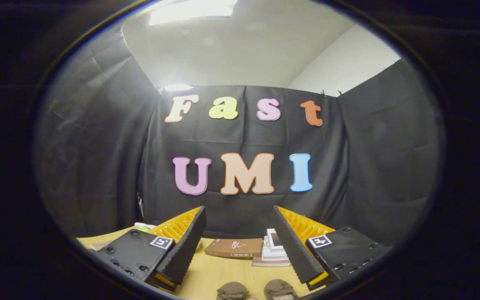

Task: Open the storage box then place both shoes into the box .Put the left shoe in first, then the right shoe, with the right side of both shoes facing outward in a uniform manner.

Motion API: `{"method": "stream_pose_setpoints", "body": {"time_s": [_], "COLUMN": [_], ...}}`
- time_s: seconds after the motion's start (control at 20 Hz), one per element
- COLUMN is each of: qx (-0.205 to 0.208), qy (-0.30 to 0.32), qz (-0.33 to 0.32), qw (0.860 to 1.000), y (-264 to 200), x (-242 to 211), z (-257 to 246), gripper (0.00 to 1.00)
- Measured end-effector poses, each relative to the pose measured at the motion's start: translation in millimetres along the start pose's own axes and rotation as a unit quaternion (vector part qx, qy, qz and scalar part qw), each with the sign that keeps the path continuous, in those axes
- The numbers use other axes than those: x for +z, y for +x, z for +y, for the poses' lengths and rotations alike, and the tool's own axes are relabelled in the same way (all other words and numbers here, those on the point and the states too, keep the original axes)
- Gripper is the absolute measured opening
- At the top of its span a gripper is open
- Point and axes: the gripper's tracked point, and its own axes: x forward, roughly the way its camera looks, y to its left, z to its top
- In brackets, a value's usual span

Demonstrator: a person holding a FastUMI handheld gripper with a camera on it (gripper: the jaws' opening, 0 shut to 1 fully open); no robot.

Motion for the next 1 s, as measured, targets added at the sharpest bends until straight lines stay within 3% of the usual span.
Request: {"method": "stream_pose_setpoints", "body": {"time_s": [0.55,1.0], "qx": [0.045,0.121], "qy": [0.019,0.042], "qz": [0.057,0.146], "qw": [0.997,0.981], "y": [-2,-8], "x": [-45,-117], "z": [27,83], "gripper": [1.00,1.00]}}
